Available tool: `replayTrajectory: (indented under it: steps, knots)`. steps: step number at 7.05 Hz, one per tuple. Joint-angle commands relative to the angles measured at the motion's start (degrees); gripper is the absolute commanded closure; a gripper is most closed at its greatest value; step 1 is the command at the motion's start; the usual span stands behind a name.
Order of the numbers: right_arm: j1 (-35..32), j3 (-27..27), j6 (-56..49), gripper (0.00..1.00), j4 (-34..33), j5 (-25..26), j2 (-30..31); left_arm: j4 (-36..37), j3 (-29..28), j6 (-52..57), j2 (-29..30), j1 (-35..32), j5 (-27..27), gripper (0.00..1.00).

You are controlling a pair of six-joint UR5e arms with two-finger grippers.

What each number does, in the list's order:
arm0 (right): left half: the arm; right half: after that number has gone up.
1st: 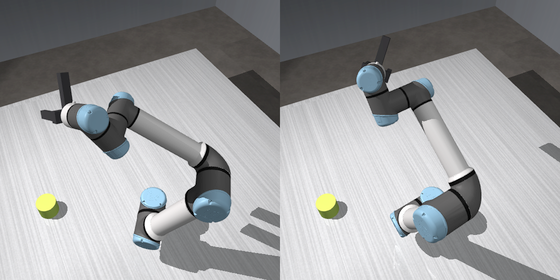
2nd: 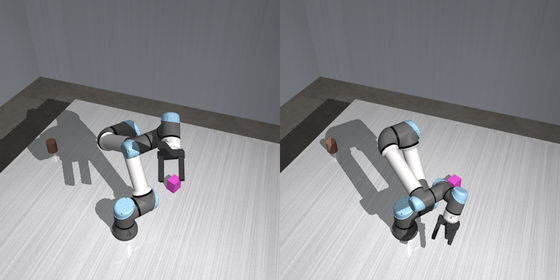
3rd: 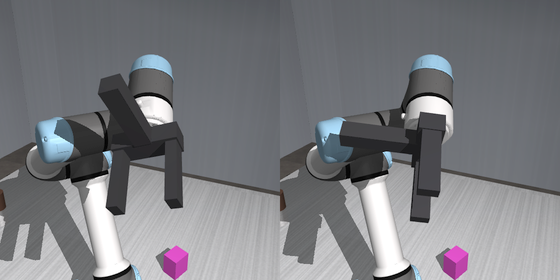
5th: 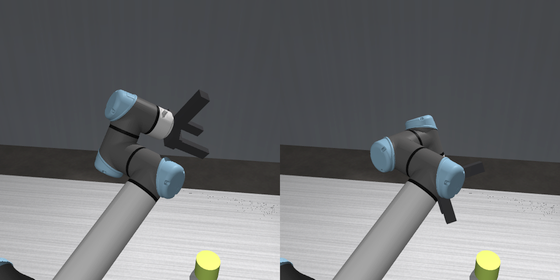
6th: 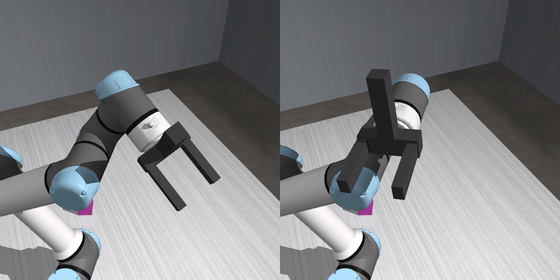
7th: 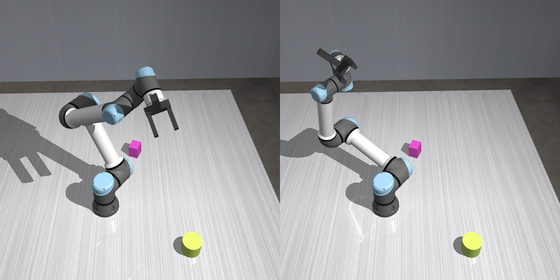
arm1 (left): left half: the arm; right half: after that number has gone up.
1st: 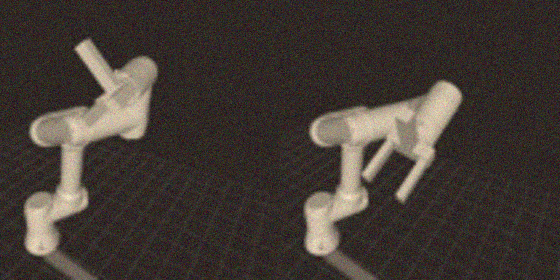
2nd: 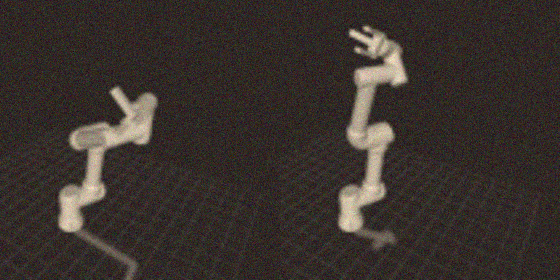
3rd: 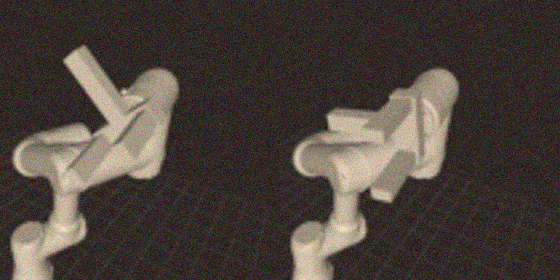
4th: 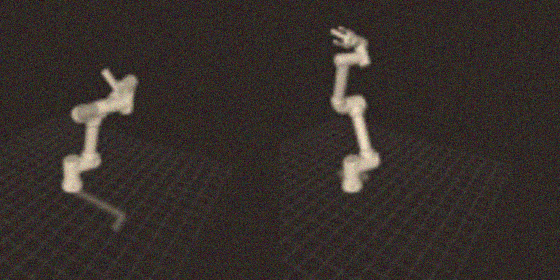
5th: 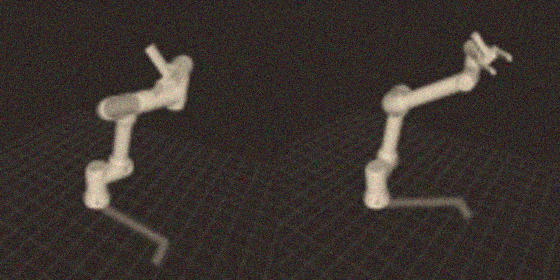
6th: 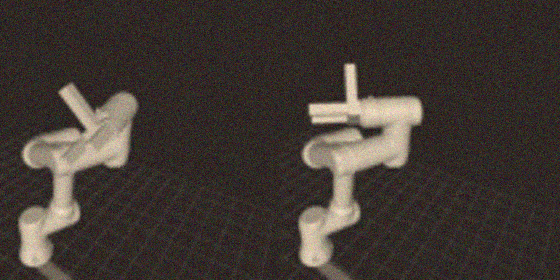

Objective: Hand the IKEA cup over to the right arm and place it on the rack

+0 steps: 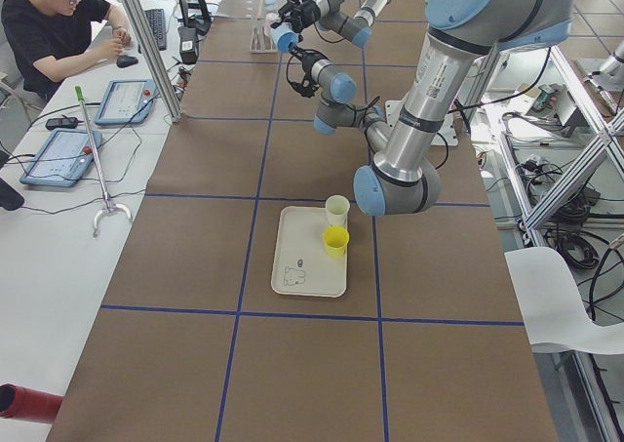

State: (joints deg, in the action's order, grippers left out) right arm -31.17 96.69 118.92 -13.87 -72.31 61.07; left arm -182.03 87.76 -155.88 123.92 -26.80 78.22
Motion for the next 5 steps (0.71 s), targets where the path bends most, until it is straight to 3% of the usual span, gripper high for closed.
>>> replayTrajectory:
  steps: [1, 4, 5]
  knots:
    - [-0.2, -0.5, 0.1, 1.0, 0.6, 0.0, 0.0, 0.2, 0.2, 0.2, -0.1, 0.0, -0.2, 0.0]
    - [-3.8, -0.5, 0.0, 1.0, 0.4, -0.8, 0.0, 0.2, 0.8, 0.4, -0.4, -0.6, 0.1, 0.0]
    - [-7.3, -0.8, -0.4, 1.0, 0.0, -3.7, 0.4, 0.2, 1.0, 3.9, -0.7, -1.4, 0.5, 0.0]
